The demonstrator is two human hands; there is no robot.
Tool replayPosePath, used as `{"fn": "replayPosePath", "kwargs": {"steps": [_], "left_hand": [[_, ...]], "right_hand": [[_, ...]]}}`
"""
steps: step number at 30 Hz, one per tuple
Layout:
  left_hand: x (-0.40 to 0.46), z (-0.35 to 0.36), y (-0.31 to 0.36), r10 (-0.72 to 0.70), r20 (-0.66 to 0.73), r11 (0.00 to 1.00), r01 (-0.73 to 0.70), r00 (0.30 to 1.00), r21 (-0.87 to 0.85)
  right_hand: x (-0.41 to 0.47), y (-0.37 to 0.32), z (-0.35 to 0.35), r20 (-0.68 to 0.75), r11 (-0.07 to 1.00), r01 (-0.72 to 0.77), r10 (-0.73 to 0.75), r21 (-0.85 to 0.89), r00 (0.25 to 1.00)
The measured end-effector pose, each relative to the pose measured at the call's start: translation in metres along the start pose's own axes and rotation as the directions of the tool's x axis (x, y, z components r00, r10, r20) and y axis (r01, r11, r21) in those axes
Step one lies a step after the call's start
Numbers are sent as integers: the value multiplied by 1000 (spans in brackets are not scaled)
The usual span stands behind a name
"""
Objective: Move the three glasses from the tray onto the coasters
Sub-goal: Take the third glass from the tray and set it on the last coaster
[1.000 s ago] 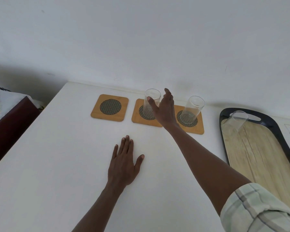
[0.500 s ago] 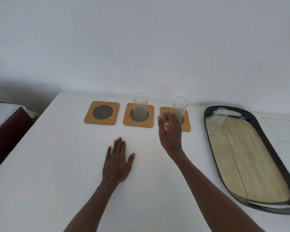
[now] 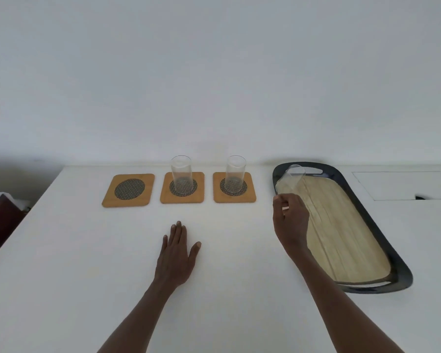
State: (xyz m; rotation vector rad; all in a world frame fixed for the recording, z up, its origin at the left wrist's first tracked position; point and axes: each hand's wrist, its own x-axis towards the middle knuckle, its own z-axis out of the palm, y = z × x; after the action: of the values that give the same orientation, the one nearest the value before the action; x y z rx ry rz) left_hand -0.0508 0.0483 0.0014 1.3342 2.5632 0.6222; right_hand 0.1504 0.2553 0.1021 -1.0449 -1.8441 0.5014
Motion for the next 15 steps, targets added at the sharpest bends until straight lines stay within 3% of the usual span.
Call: {"fn": "replayPosePath", "kwargs": {"steps": [15], "left_hand": [[12,29,86,150,30,989,-151,988,11]], "right_hand": [[4,54,-68,-35,994,-100,99,-38,994]]}}
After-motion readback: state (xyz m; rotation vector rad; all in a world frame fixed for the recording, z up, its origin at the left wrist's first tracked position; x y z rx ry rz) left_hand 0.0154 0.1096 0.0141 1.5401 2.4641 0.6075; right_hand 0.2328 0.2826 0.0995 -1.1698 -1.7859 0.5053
